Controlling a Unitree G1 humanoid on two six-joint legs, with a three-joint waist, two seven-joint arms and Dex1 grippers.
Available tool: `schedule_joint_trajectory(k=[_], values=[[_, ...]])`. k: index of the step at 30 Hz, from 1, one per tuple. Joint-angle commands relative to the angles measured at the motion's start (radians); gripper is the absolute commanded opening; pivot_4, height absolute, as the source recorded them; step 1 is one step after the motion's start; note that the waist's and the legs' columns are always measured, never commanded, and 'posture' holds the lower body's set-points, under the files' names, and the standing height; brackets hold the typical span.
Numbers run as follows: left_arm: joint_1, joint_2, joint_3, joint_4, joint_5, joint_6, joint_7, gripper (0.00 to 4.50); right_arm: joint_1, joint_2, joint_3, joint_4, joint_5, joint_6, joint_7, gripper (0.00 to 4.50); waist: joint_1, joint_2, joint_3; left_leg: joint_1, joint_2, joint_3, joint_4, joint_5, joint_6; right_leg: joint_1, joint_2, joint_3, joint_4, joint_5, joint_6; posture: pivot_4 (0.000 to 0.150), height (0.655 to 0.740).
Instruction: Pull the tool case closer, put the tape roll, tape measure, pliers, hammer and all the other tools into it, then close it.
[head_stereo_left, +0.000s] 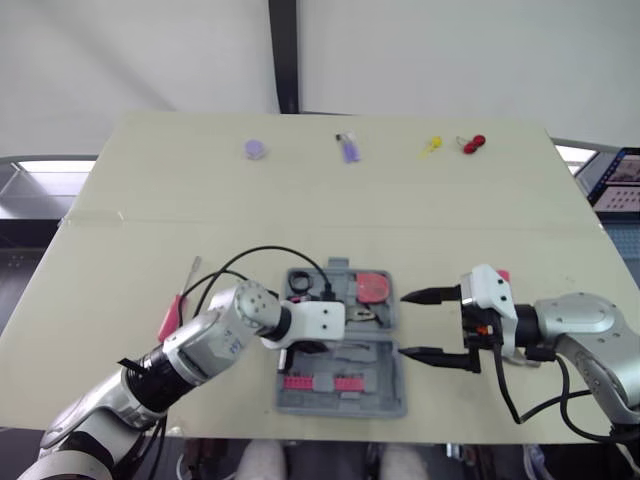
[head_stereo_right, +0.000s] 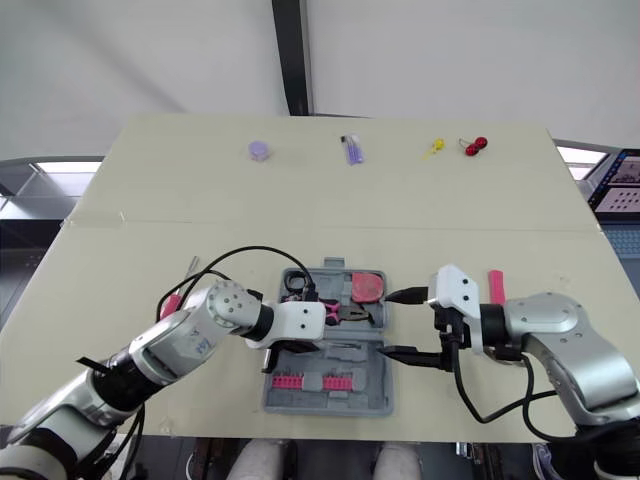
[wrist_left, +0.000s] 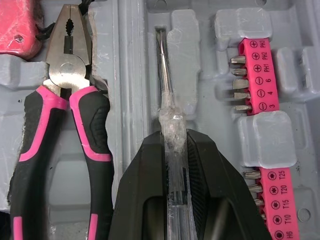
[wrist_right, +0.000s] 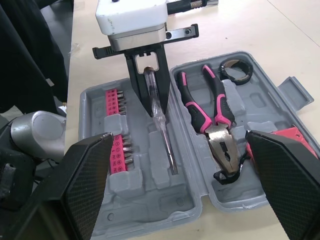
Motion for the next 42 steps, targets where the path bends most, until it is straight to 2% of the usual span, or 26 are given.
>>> schedule_joint_trajectory(k=[1, 6, 7, 10, 16, 24, 28, 30, 33, 36, 37, 42], values=[[0.011, -0.003, 0.002, -0.014, 0.012, -0.001, -0.007, 0.08, 0.006, -0.018, -0.047, -0.015, 0.002, -0.012, 0.005, 4.50, 0.002, 0.000, 0.000, 0.000, 0.000, 0.000, 0.000, 0.000, 0.000, 0.000, 0.000, 0.000, 0.000, 0.000, 0.000, 0.150, 0.7400], [0.018, 0.000, 0.003, -0.017, 0.014, -0.004, -0.007, 0.08, 0.008, -0.019, -0.044, -0.013, 0.000, -0.012, 0.006, 4.50, 0.007, 0.000, 0.000, 0.000, 0.000, 0.000, 0.000, 0.000, 0.000, 0.000, 0.000, 0.000, 0.000, 0.000, 0.000, 0.150, 0.7400], [0.018, -0.001, 0.003, -0.018, 0.015, -0.004, -0.006, 1.11, 0.009, -0.019, -0.044, -0.012, 0.001, -0.012, 0.006, 4.50, 0.008, 0.000, 0.000, 0.000, 0.000, 0.000, 0.000, 0.000, 0.000, 0.000, 0.000, 0.000, 0.001, 0.000, 0.000, 0.150, 0.7400], [0.022, -0.003, 0.009, -0.023, 0.012, 0.005, -0.008, 2.47, 0.011, -0.019, -0.042, -0.012, 0.004, -0.011, 0.008, 4.50, 0.010, 0.000, 0.000, 0.000, 0.000, 0.000, 0.001, 0.000, 0.000, 0.000, 0.000, 0.000, 0.001, 0.000, 0.000, 0.150, 0.7400], [0.022, -0.004, 0.037, -0.045, -0.004, 0.038, -0.012, 2.47, 0.006, -0.016, -0.037, -0.005, 0.009, -0.001, 0.007, 4.50, 0.011, 0.000, 0.000, 0.000, 0.000, 0.000, 0.001, 0.000, 0.000, -0.001, 0.000, 0.000, 0.001, 0.000, 0.000, 0.150, 0.7400], [0.008, 0.005, 0.189, -0.110, -0.162, 0.196, -0.067, 2.47, 0.010, -0.022, -0.046, -0.013, 0.027, 0.031, 0.009, 4.50, 0.010, 0.000, 0.000, 0.000, 0.000, 0.000, 0.001, 0.000, 0.000, -0.001, 0.000, 0.001, 0.002, 0.000, 0.000, 0.150, 0.7400], [0.080, 0.017, 0.344, -0.065, -0.266, -0.001, -0.109, 2.47, 0.015, -0.027, -0.064, -0.047, 0.049, 0.055, -0.005, 4.50, 0.008, 0.000, 0.000, 0.000, 0.000, 0.000, 0.001, 0.000, 0.000, -0.002, 0.000, 0.001, 0.003, 0.000, 0.000, 0.150, 0.7400], [0.145, -0.022, 0.419, -0.004, -0.326, -0.137, -0.127, 2.47, 0.022, -0.022, -0.072, -0.068, 0.059, 0.066, -0.016, 4.50, 0.007, 0.000, 0.000, 0.000, 0.000, 0.000, 0.001, 0.000, 0.000, -0.002, 0.000, 0.001, 0.003, 0.000, 0.000, 0.150, 0.7400], [0.251, -0.042, 0.426, 0.149, -0.299, -0.445, -0.157, 1.73, 0.030, -0.010, -0.088, -0.069, 0.059, 0.075, -0.037, 4.50, 0.007, 0.002, -0.001, 0.000, 0.000, 0.000, 0.002, 0.000, 0.000, -0.002, -0.001, 0.001, 0.005, 0.000, 0.000, 0.150, 0.7400], [0.272, -0.091, 0.443, 0.256, -0.294, -0.566, -0.134, 0.27, 0.014, -0.002, -0.083, -0.057, 0.054, 0.078, -0.050, 4.50, 0.010, 0.002, -0.001, -0.001, 0.000, 0.000, 0.001, 0.000, 0.000, -0.003, -0.001, 0.000, 0.005, 0.000, 0.000, 0.150, 0.7400], [0.277, -0.099, 0.442, 0.279, -0.289, -0.594, -0.132, 0.05, 0.013, -0.001, -0.082, -0.060, 0.055, 0.080, -0.053, 4.50, 0.011, 0.001, -0.001, -0.001, 0.000, 0.000, 0.002, 0.000, 0.000, -0.003, -0.001, 0.000, 0.005, 0.000, 0.000, 0.150, 0.7400], [0.308, -0.134, 0.425, 0.374, -0.255, -0.718, -0.107, 0.05, 0.023, 0.001, -0.090, -0.072, 0.056, 0.087, -0.058, 4.50, 0.006, 0.002, -0.002, 0.000, 0.000, 0.001, 0.002, 0.000, 0.000, -0.003, -0.001, 0.000, 0.006, 0.000, 0.000, 0.150, 0.7400]])
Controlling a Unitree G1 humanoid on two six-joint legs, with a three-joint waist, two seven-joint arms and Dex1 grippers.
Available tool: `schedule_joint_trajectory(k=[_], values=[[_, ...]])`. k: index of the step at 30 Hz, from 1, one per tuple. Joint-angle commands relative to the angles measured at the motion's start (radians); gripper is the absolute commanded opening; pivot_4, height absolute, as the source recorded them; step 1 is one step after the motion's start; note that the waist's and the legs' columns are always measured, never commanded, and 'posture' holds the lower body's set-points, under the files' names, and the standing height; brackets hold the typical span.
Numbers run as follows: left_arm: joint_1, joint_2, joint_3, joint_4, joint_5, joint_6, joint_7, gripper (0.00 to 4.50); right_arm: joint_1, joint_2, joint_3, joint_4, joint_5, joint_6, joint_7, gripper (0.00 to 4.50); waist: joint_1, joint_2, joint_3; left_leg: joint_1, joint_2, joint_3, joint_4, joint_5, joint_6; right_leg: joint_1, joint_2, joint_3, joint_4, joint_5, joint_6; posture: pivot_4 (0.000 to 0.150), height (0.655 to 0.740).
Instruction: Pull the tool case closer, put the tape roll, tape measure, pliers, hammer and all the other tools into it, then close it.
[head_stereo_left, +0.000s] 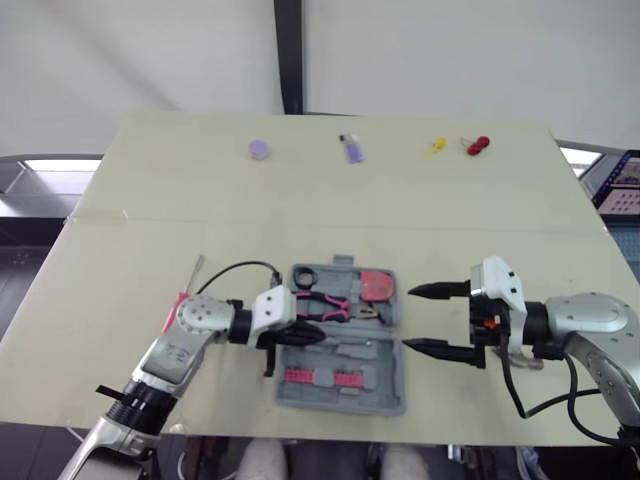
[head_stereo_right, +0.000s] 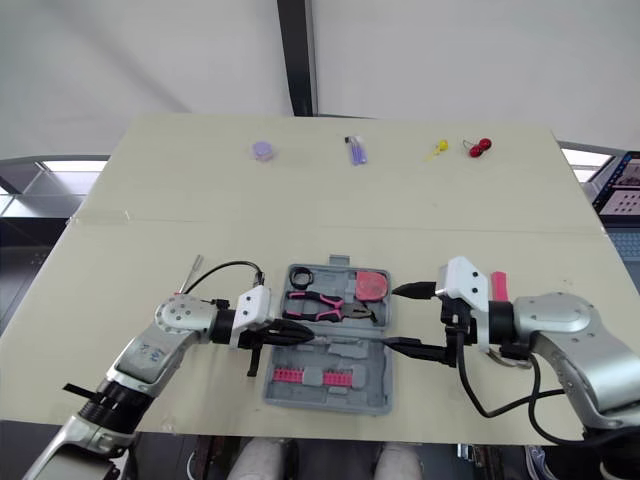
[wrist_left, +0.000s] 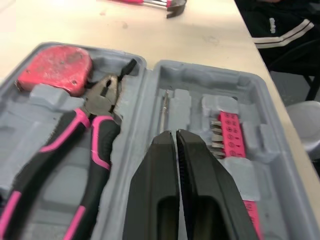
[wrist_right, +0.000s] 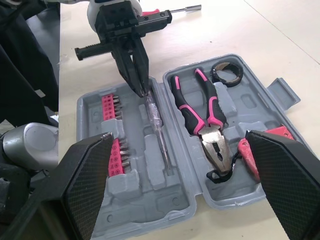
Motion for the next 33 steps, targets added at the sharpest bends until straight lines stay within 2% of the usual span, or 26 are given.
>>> schedule_joint_trajectory(k=[1, 9, 14, 33], values=[[0.028, -0.025, -0.006, 0.030, 0.019, -0.078, 0.016, 0.05, 0.007, 0.004, -0.025, -0.038, 0.015, 0.000, -0.014, 4.50, -0.003, 0.000, 0.000, 0.000, 0.000, 0.000, 0.000, 0.000, 0.000, 0.000, 0.000, 0.000, 0.000, 0.000, 0.000, 0.150, 0.7400], [0.039, -0.052, -0.031, 0.066, 0.074, -0.115, 0.045, 0.05, 0.004, 0.010, -0.020, -0.043, 0.016, 0.002, -0.031, 4.50, -0.007, 0.000, 0.000, 0.000, 0.000, 0.000, 0.000, 0.000, 0.000, 0.000, 0.000, 0.000, 0.001, 0.000, 0.000, 0.150, 0.7400], [0.033, -0.070, -0.010, 0.060, 0.050, -0.094, 0.056, 0.05, 0.010, 0.009, -0.020, -0.045, 0.016, 0.000, -0.031, 4.50, -0.008, 0.000, 0.000, 0.000, 0.000, 0.000, 0.000, 0.000, 0.000, 0.000, 0.000, 0.000, 0.001, 0.000, 0.000, 0.150, 0.7400], [0.035, -0.075, -0.049, 0.109, 0.117, -0.058, 0.086, 0.05, 0.026, 0.001, -0.024, -0.053, 0.003, -0.007, -0.028, 4.50, -0.021, 0.000, 0.000, 0.000, 0.000, 0.000, -0.001, 0.000, 0.000, 0.000, 0.000, 0.000, 0.001, 0.000, 0.000, 0.150, 0.7400]])
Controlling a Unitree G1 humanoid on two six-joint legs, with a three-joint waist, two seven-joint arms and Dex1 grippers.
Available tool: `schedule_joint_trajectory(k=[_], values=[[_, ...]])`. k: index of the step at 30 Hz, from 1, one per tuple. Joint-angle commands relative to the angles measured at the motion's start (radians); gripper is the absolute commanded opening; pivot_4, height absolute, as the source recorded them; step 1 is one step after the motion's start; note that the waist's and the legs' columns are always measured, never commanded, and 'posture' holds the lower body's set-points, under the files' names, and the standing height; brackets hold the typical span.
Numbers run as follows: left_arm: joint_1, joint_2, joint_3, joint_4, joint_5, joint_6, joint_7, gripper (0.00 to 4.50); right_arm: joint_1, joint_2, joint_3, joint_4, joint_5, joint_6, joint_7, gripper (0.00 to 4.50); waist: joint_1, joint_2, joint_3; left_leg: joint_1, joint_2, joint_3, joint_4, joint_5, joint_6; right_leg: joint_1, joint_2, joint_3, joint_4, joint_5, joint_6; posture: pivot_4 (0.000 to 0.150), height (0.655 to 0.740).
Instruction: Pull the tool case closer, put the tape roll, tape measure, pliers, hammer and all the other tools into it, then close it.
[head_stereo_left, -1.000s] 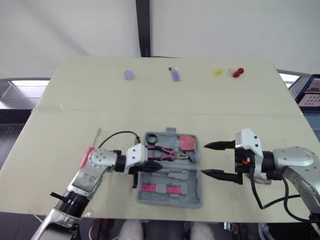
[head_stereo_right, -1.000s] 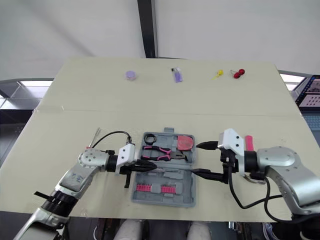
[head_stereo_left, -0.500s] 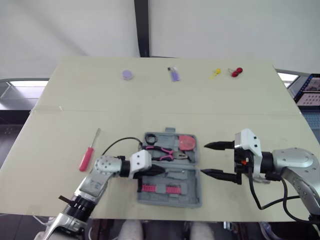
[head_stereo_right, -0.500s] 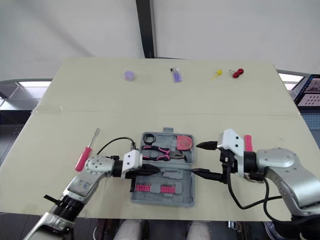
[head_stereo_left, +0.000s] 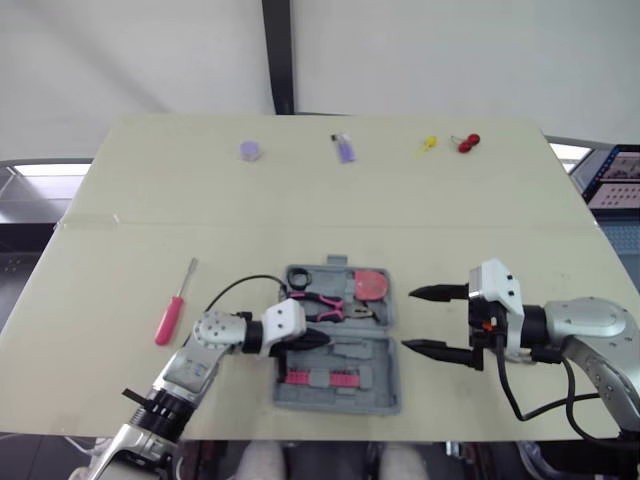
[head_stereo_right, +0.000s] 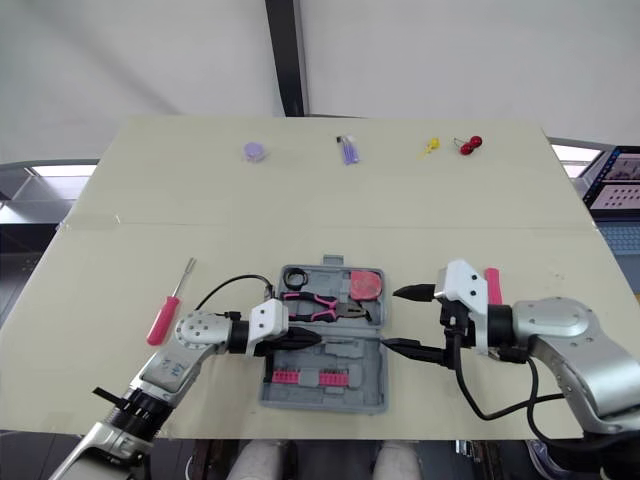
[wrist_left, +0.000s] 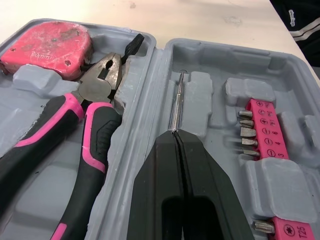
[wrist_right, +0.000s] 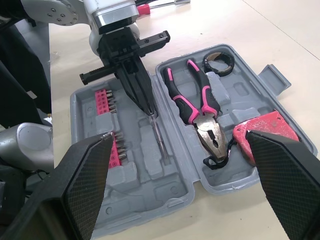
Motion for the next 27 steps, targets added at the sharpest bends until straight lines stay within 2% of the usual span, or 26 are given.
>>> schedule_joint_trajectory(k=[1, 13, 27], values=[[0.009, 0.003, -0.020, 0.008, 0.023, 0.017, 0.004, 0.05, 0.007, -0.003, -0.024, -0.043, 0.013, -0.006, -0.003, 4.50, 0.000, 0.000, 0.000, 0.000, 0.000, 0.000, 0.000, 0.000, 0.000, 0.000, 0.000, 0.000, 0.000, 0.000, 0.000, 0.150, 0.7400], [-0.003, 0.051, -0.115, 0.070, 0.150, 0.027, 0.018, 0.05, 0.013, -0.009, -0.035, -0.052, 0.013, -0.001, -0.007, 4.50, 0.000, -0.001, -0.009, 0.001, 0.000, 0.000, 0.000, 0.000, 0.000, 0.001, 0.000, 0.000, 0.000, 0.000, 0.000, 0.150, 0.7400], [-0.010, 0.058, -0.185, 0.129, 0.210, 0.037, 0.040, 0.05, 0.006, -0.017, -0.037, -0.044, 0.003, -0.002, -0.005, 4.50, 0.002, 0.000, -0.018, 0.006, 0.000, 0.000, -0.001, 0.000, 0.000, 0.007, 0.000, 0.000, -0.002, 0.000, 0.000, 0.150, 0.7400]])
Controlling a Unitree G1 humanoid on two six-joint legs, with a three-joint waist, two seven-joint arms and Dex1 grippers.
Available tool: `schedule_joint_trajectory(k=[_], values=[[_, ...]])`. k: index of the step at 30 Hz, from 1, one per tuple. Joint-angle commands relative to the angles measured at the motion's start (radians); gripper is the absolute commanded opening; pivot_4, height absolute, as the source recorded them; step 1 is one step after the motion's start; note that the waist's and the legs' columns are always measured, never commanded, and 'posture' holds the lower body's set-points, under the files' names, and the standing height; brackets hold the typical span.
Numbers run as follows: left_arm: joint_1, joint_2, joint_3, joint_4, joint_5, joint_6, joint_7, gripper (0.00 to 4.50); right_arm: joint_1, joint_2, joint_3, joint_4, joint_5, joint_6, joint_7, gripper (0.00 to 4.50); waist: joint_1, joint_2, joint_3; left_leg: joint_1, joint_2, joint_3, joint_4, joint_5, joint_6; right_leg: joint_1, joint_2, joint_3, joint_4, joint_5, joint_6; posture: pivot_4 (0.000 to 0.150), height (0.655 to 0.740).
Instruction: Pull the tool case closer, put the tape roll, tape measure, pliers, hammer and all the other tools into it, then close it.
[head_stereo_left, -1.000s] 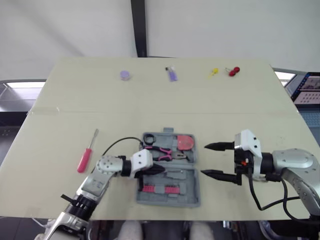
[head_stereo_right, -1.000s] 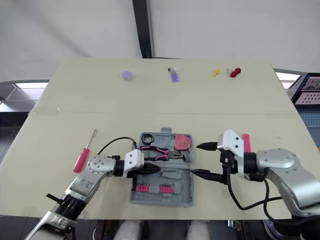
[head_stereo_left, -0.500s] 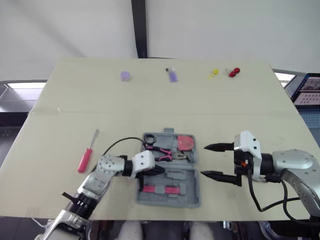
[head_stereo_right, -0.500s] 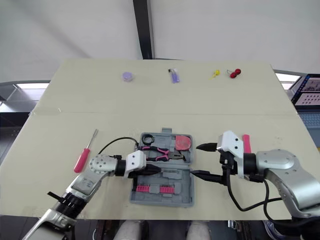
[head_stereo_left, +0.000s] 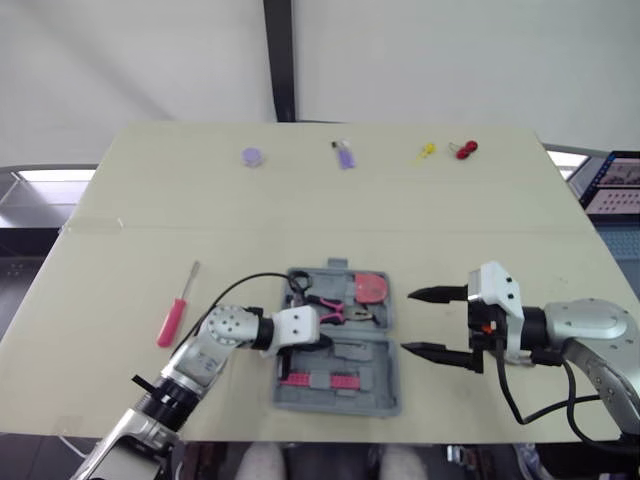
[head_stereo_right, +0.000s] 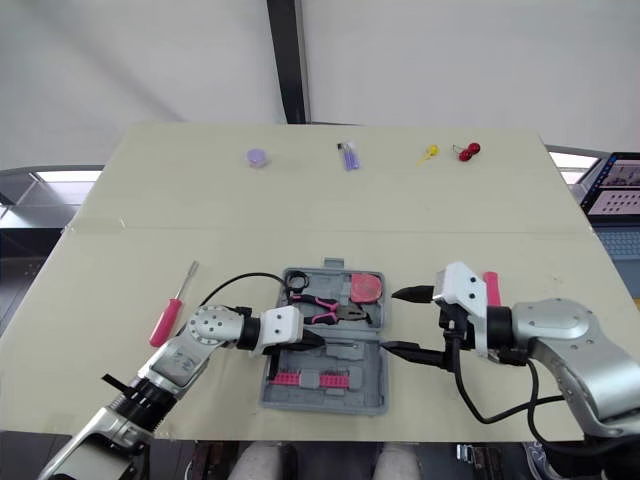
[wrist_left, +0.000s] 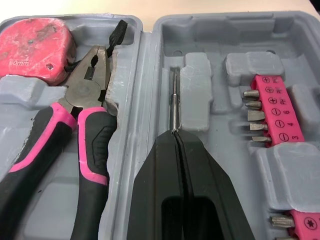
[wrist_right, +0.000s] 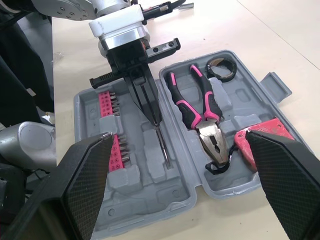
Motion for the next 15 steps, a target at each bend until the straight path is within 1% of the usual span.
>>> schedule_joint_trajectory(k=[1, 3, 5, 9, 10, 12, 13, 14, 15], values=[[0.053, 0.027, -0.067, 0.120, 0.094, 0.035, 0.001, 0.05, -0.005, -0.015, -0.034, -0.022, 0.005, -0.003, -0.004, 4.50, 0.000, 0.000, 0.000, 0.003, 0.000, 0.000, -0.001, 0.000, 0.000, 0.004, 0.000, 0.000, -0.001, 0.000, 0.000, 0.150, 0.7400], [0.057, 0.022, -0.055, 0.113, 0.070, 0.029, -0.004, 0.05, -0.007, -0.015, -0.036, -0.018, 0.005, -0.004, -0.003, 4.50, 0.000, 0.000, 0.000, 0.011, 0.000, 0.000, -0.004, 0.000, 0.000, 0.010, 0.000, 0.000, -0.003, 0.000, 0.000, 0.150, 0.7400], [0.063, 0.017, -0.030, 0.077, 0.018, 0.043, -0.026, 0.05, -0.006, -0.013, -0.041, -0.016, 0.008, -0.005, -0.004, 4.50, 0.000, 0.000, -0.001, 0.011, 0.000, 0.000, -0.004, 0.000, 0.000, 0.010, 0.000, 0.000, -0.003, 0.000, 0.000, 0.150, 0.7400], [0.069, 0.024, 0.054, -0.025, -0.103, 0.138, -0.064, 0.05, 0.006, -0.018, -0.052, -0.019, 0.007, -0.011, 0.001, 4.50, -0.004, 0.000, 0.000, 0.011, 0.000, 0.000, -0.005, 0.000, 0.000, 0.009, 0.000, 0.000, -0.003, 0.000, 0.000, 0.150, 0.7400], [0.070, 0.027, 0.082, -0.066, -0.145, 0.174, -0.070, 0.27, 0.004, -0.017, -0.058, -0.017, 0.011, -0.010, 0.001, 4.50, -0.004, 0.000, 0.000, 0.011, 0.000, 0.000, -0.005, 0.000, 0.000, 0.009, 0.000, 0.000, -0.003, 0.000, 0.000, 0.150, 0.7400], [0.079, 0.036, 0.134, -0.169, -0.236, 0.279, -0.086, 0.90, 0.003, -0.020, -0.069, -0.008, 0.014, -0.011, 0.006, 4.50, -0.005, 0.001, 0.003, 0.010, 0.000, 0.000, -0.006, 0.000, 0.000, 0.007, 0.000, 0.000, -0.003, 0.000, 0.000, 0.150, 0.7400], [0.084, 0.050, 0.164, -0.241, -0.293, 0.349, -0.096, 1.42, 0.008, -0.027, -0.076, 0.003, 0.005, -0.016, 0.012, 4.50, -0.005, 0.000, 0.004, 0.009, 0.000, 0.000, -0.006, 0.000, 0.000, 0.007, 0.000, 0.000, -0.003, 0.000, 0.000, 0.150, 0.7400], [0.088, 0.066, 0.197, -0.310, -0.345, 0.415, -0.097, 1.76, 0.018, -0.036, -0.088, 0.019, -0.005, -0.023, 0.020, 4.50, -0.005, 0.000, 0.007, 0.009, 0.000, 0.000, -0.006, 0.000, 0.000, 0.007, 0.000, 0.000, -0.003, 0.000, 0.000, 0.150, 0.7400], [0.089, 0.077, 0.218, -0.358, -0.379, 0.464, -0.094, 2.33, 0.027, -0.042, -0.096, 0.031, -0.012, -0.030, 0.026, 4.50, 0.000, -0.001, 0.008, 0.008, 0.000, 0.000, -0.005, 0.000, 0.000, 0.006, 0.000, 0.001, -0.003, 0.000, 0.000, 0.150, 0.7400]])
